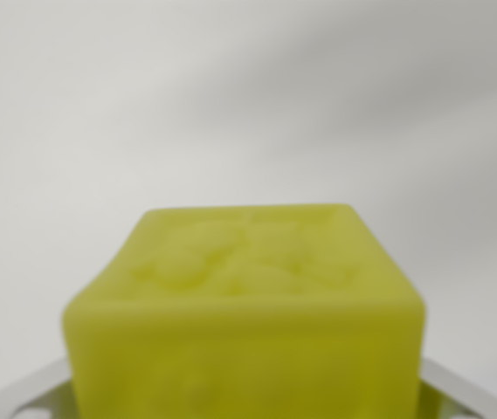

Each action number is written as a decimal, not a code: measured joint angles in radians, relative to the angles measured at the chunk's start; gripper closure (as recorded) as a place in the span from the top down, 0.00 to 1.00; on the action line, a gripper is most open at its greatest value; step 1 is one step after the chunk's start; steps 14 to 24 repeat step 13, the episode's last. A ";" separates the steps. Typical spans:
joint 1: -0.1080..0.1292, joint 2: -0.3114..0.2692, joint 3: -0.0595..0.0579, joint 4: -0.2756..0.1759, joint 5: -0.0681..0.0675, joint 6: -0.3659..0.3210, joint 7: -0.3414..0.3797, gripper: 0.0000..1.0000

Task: Pick yellow cube

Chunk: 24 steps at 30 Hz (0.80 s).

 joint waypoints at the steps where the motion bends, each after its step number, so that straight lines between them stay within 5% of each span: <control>1: 0.000 -0.004 0.000 0.003 0.000 -0.007 0.000 0.00; 24: 0.000 -0.016 0.000 0.012 0.000 -0.028 0.000 0.00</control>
